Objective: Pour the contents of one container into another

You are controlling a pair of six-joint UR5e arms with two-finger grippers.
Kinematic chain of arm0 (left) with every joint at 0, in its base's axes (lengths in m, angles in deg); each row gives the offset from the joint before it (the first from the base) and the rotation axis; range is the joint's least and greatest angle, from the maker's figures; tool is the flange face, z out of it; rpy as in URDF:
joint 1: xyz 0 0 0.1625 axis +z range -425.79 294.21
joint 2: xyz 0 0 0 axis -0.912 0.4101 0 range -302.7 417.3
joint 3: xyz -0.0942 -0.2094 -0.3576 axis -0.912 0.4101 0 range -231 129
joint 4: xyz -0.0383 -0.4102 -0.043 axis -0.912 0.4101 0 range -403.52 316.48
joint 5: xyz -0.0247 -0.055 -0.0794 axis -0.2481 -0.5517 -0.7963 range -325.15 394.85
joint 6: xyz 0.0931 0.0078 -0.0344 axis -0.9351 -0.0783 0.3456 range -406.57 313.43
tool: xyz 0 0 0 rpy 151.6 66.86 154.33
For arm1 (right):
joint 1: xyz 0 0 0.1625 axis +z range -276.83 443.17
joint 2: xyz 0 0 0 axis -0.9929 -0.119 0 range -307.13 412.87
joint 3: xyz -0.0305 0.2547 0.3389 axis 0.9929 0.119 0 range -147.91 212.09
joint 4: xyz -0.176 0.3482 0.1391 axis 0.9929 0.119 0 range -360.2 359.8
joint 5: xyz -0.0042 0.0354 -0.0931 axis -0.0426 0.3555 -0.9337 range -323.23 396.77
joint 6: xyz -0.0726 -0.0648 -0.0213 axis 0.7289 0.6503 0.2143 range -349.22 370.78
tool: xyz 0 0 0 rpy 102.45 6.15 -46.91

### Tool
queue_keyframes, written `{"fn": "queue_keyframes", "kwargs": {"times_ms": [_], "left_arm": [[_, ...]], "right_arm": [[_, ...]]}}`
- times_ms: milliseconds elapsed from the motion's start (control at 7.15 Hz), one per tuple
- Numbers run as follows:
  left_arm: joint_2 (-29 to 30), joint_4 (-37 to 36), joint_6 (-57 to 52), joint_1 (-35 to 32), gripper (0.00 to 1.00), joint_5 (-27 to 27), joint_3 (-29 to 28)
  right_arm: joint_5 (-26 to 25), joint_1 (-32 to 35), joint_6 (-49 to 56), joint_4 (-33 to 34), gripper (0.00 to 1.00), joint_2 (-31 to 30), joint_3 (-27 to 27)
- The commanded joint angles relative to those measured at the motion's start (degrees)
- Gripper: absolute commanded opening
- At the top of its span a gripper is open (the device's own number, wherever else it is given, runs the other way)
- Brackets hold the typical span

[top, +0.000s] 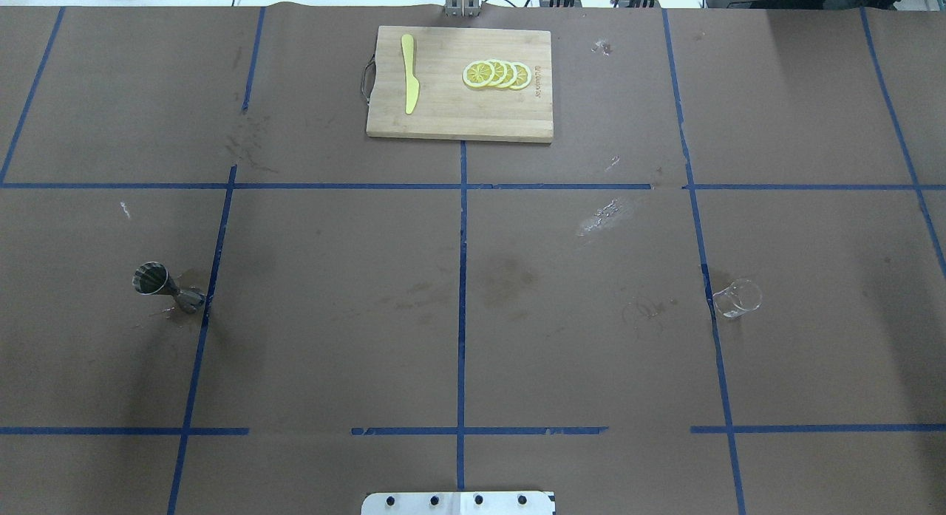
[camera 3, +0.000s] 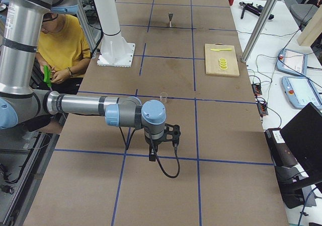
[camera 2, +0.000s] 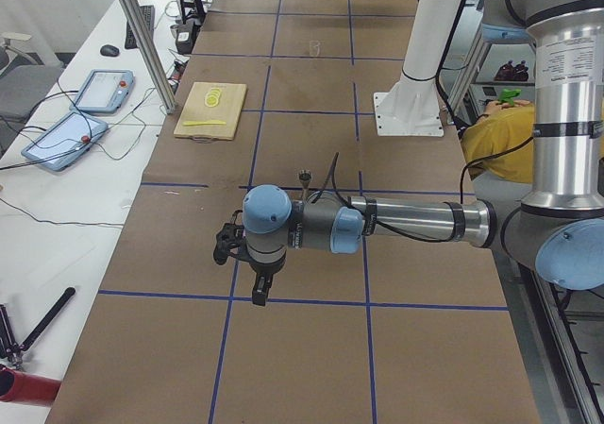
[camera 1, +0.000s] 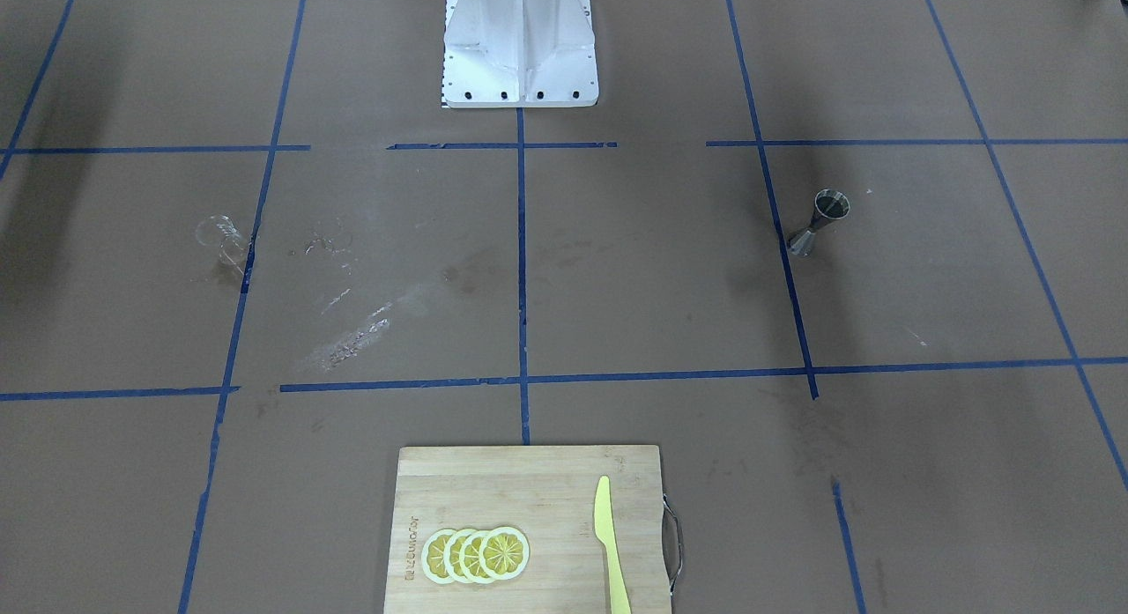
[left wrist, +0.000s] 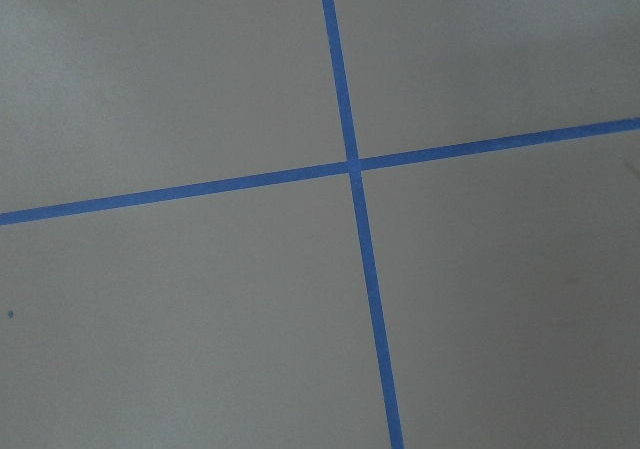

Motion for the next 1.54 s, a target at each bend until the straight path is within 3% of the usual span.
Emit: {"fn": "queue_keyframes", "kwargs": {"times_ms": [0, 1399], "left_arm": [[0.00, 0.07, 0.00, 0.00, 1.00, 0.00, 0.00], [0.26, 0.15, -0.09, 0.00, 1.00, -0.36, -1.32]], "right_arm": [[0.34, 0.00, 0.19, -0.23, 1.00, -0.06, -0.23], [0.70, 0.00, -0.07, -0.40, 1.00, 0.03, -0.15]]}}
